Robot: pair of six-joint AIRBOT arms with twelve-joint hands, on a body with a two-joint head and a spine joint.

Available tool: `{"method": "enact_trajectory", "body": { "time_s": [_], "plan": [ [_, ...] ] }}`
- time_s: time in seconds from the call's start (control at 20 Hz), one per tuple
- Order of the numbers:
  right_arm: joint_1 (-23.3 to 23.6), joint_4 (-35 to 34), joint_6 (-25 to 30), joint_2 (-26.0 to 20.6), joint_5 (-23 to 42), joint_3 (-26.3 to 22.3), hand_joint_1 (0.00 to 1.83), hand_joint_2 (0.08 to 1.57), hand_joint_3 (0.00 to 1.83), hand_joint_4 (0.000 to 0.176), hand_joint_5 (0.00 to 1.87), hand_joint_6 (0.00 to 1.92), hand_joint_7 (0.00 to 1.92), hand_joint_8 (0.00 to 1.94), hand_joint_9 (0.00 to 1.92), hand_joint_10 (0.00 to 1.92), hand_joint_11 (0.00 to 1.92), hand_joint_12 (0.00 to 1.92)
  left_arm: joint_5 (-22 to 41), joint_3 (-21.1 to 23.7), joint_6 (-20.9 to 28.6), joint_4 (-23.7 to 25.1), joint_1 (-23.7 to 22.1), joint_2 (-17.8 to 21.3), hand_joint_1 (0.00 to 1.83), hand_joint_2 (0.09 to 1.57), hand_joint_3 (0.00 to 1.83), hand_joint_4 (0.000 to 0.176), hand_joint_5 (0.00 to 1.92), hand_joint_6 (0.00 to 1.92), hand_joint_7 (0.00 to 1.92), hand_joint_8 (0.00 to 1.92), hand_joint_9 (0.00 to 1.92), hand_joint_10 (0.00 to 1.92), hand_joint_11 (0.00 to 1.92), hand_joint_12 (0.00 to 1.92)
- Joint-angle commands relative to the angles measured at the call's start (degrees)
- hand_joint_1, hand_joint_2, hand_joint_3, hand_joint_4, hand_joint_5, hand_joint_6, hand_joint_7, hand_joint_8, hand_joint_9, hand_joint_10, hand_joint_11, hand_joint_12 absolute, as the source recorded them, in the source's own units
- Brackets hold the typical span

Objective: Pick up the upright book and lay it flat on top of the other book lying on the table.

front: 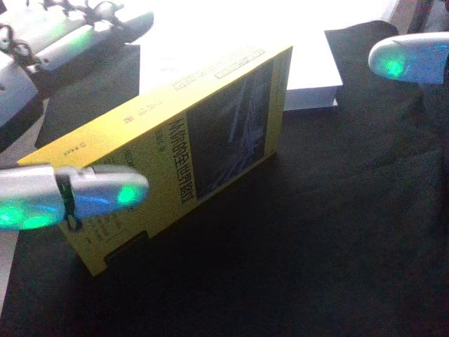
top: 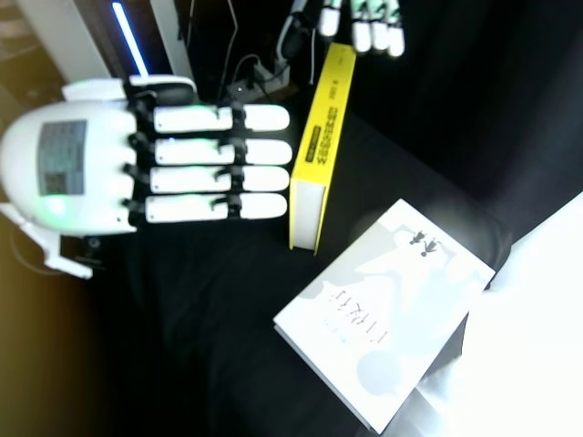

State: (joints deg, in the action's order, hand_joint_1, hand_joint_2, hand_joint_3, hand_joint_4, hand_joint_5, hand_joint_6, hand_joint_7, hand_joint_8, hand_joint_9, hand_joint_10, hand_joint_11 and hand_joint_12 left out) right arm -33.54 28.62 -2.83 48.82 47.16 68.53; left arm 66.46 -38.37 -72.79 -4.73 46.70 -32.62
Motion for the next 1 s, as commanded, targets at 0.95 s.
{"method": "enact_trajectory", "body": {
  "time_s": [0.95],
  "plan": [
    [-0.32, -3.85, 0.42, -0.09, 5.93, -0.92, 0.26, 1.27, 0.01, 0.0, 0.0, 0.0, 0.0, 0.0, 0.0, 0.0, 0.0, 0.0, 12.67, 0.72, 0.01, -14.28, 9.46, -6.01, 0.49, 1.06, 0.0, 0.03, 0.0, 0.0, 0.0, 0.0, 0.1, 0.01, 0.0, 0.74]
  ]
}}
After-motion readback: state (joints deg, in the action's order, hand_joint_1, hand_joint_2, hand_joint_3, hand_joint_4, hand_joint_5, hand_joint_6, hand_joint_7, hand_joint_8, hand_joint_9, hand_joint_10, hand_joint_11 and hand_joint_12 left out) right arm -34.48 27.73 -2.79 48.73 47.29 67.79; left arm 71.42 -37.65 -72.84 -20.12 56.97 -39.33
